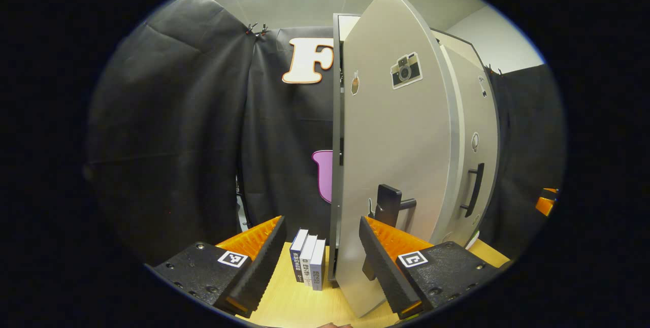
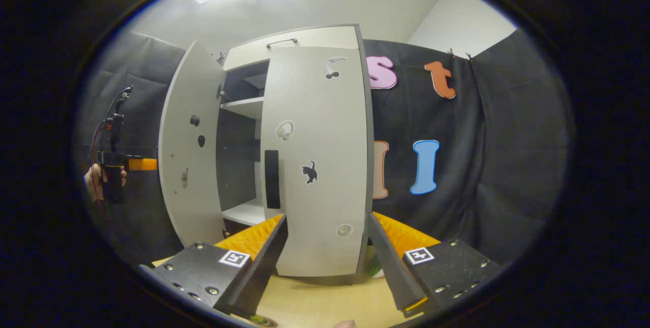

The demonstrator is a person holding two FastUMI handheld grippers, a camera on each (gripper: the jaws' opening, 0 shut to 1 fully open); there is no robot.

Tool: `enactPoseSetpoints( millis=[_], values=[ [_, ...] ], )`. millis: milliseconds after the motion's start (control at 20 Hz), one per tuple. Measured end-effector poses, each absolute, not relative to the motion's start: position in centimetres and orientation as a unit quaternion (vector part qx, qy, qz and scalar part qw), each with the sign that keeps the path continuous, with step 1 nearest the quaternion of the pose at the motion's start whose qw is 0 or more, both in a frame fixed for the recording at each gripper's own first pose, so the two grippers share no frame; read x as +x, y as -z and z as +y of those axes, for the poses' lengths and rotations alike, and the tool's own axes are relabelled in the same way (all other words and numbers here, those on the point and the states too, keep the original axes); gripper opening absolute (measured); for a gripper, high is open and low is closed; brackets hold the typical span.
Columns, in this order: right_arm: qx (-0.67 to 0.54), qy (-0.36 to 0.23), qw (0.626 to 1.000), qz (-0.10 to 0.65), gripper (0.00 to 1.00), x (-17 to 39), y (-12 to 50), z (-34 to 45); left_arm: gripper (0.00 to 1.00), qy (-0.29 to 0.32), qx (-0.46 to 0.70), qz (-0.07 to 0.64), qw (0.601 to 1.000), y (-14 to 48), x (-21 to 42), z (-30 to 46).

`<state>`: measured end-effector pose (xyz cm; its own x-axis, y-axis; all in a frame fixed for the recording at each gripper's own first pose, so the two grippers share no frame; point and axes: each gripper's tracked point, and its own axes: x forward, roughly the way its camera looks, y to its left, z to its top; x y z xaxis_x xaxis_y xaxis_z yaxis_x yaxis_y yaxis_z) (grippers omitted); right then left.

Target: Grasp the bottle in the cabinet with the left hand and place it on the coaster, then close the right door with the right hand and the left door with the left hand.

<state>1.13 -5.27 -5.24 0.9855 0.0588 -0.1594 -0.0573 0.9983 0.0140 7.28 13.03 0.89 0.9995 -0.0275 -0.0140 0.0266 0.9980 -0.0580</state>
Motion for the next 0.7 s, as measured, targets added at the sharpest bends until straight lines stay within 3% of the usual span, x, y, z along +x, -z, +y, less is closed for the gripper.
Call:
enactPoseSetpoints(
  millis=[350,600,650,700],
  values=[
    [0.002,-0.021,0.997,0.079,0.95,0.2,5.4,-5.9,0.92,0.060,-0.041,0.008,0.997,-1.0,8.0,9.5],
    [0.001,-0.010,0.996,0.083,0.95,0.0,5.6,-6.7,0.89,0.082,-0.026,0.003,0.996,-1.1,8.8,7.2],
    [0.002,-0.008,0.997,0.082,0.95,-0.1,5.6,-6.7,0.92,0.090,-0.027,0.002,0.996,-1.2,9.0,6.5],
    [0.004,-0.009,0.997,0.082,0.95,0.0,5.5,-6.8,0.89,0.098,-0.027,0.001,0.995,-1.2,9.3,5.9]
  ],
)
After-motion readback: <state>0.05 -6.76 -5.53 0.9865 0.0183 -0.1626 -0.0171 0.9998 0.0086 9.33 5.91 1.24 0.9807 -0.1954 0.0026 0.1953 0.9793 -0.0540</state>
